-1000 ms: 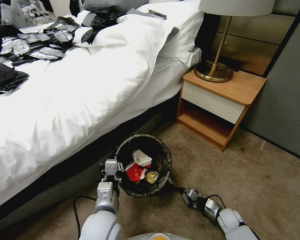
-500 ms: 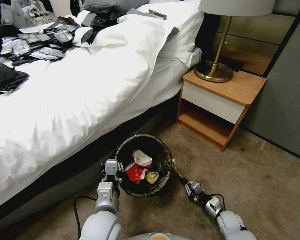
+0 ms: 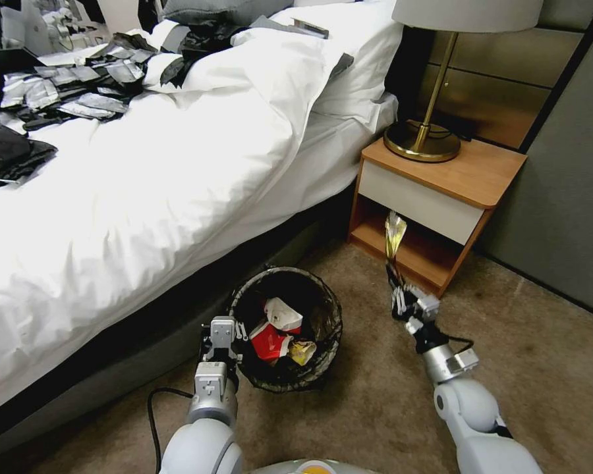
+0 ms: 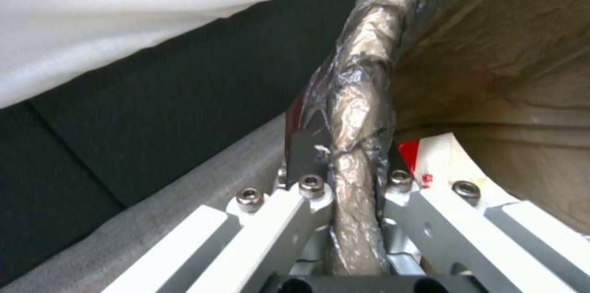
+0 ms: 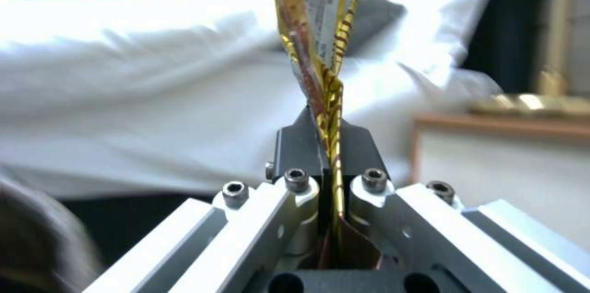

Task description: Pick up the trash bin, then pick up the garbage from the floor and place it into the trash bin.

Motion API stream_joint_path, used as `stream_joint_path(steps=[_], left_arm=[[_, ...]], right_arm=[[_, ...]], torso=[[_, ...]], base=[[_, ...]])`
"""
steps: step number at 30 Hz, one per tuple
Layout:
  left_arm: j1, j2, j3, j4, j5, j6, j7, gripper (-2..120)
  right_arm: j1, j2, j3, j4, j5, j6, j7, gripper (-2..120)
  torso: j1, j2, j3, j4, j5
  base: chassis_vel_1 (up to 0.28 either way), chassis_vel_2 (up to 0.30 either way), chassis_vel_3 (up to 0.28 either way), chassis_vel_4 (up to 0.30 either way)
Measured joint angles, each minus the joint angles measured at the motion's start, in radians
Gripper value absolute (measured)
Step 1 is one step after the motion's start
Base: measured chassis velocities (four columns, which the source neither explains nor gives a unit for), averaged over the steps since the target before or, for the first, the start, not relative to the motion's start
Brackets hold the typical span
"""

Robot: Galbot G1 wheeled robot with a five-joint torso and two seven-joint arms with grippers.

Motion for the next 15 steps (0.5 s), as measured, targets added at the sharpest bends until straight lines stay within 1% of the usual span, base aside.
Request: stream_joint_path(steps=[1,2,4,6,8,10,11,12,15], left_arm=[[0.0,0.001,0.0,0.002,0.0,0.0,0.0,0],[0.0,0.002,0.001,0.003,0.0,0.0,0.0,0],[-0.001,0.003,0.002,0.003,0.0,0.0,0.0,0],[-0.001,0.004,0.003,0.004,0.0,0.0,0.0,0],[-0.001,0.004,0.004,0.004,0.001,0.0,0.0,0],[0.001,0.005,0.008,0.005,0.003,0.0,0.001,0],[0.001,0.005,0.009,0.005,0.004,0.0,0.001,0],[0.001,0.005,0.009,0.005,0.004,0.0,0.001,0],[0.003,0.004,0.014,0.006,0.008,0.0,0.001,0]], right_arm=[[-0.012,0.0,-0.015,0.04,-0.01,0.0,-0.004,0],[-0.027,-0.001,-0.034,0.082,-0.034,0.0,-0.013,0],[-0.033,-0.002,-0.047,0.1,-0.053,0.0,-0.019,0],[-0.051,-0.004,-0.09,0.137,-0.111,0.005,-0.035,0],[-0.055,-0.004,-0.104,0.142,-0.125,0.007,-0.038,0],[-0.068,-0.005,-0.169,0.148,-0.181,0.014,-0.045,0],[-0.07,-0.005,-0.191,0.146,-0.196,0.017,-0.045,0],[-0.07,-0.005,-0.191,0.146,-0.196,0.017,-0.045,0],[-0.069,-0.004,-0.275,0.11,-0.25,0.019,-0.043,0]], torso=[[0.0,0.0,0.0,-0.0004,-0.0001],[0.0,0.0,0.0,-0.0001,-0.0002],[0.0,0.0,0.0,-0.0002,-0.0001],[0.0,0.0,0.0,-0.0001,-0.0002],[0.0,0.0,0.0,-0.0001,-0.0001],[0.0,0.0,0.0,-0.0001,-0.0001],[0.0,0.0,0.0,-0.0001,-0.0001],[0.0,0.0,0.0,-0.0001,-0.0001],[0.0,0.0,0.0,-0.0001,0.0]], base=[[0.0,0.0,0.0,0.0],[0.0,0.0,0.0,0.0],[0.0,0.0,0.0,0.0],[0.0,0.0,0.0,0.0],[0.0,0.0,0.0,0.0],[0.0,0.0,0.0,0.0],[0.0,0.0,0.0,0.0],[0.0,0.0,0.0,0.0],[0.0,0.0,0.0,0.0]])
